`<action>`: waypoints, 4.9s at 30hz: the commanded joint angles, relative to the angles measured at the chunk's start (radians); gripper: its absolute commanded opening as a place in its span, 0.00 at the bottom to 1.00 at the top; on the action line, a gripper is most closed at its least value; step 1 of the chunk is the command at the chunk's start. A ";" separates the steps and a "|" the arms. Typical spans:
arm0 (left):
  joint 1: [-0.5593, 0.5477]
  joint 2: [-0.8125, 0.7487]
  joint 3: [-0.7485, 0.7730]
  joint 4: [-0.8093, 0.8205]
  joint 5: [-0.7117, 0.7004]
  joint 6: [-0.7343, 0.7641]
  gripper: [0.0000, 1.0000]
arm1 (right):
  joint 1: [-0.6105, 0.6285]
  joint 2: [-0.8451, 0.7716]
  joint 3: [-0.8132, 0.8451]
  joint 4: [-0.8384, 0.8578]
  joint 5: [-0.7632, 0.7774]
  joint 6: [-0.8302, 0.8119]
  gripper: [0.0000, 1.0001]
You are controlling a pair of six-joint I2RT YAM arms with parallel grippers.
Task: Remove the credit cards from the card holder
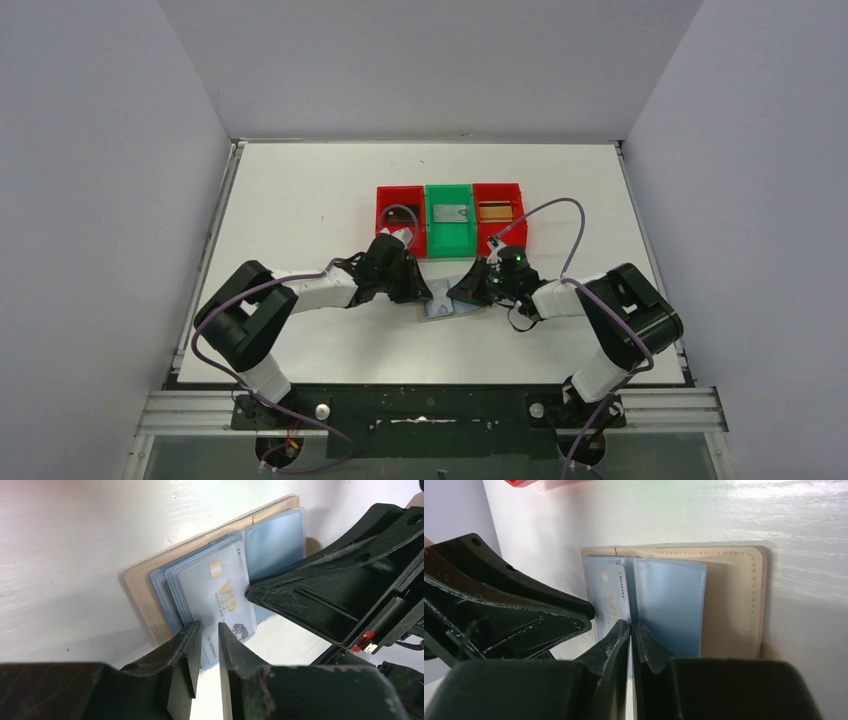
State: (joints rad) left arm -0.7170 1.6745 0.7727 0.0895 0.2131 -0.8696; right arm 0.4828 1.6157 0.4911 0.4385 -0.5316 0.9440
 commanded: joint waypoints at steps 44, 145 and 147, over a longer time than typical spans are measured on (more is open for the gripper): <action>-0.065 0.086 0.166 -0.163 -0.108 0.065 0.34 | -0.047 -0.046 -0.060 0.043 0.039 0.009 0.08; -0.098 0.010 0.110 -0.255 -0.237 0.089 0.15 | -0.118 0.063 -0.145 0.334 -0.123 0.137 0.05; -0.098 -0.011 0.130 -0.226 -0.208 0.084 0.21 | -0.117 0.061 -0.144 0.325 -0.111 0.135 0.05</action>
State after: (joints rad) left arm -0.8162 1.6890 0.8837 -0.0868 0.0093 -0.8078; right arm 0.3668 1.7042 0.3309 0.7856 -0.6792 1.1160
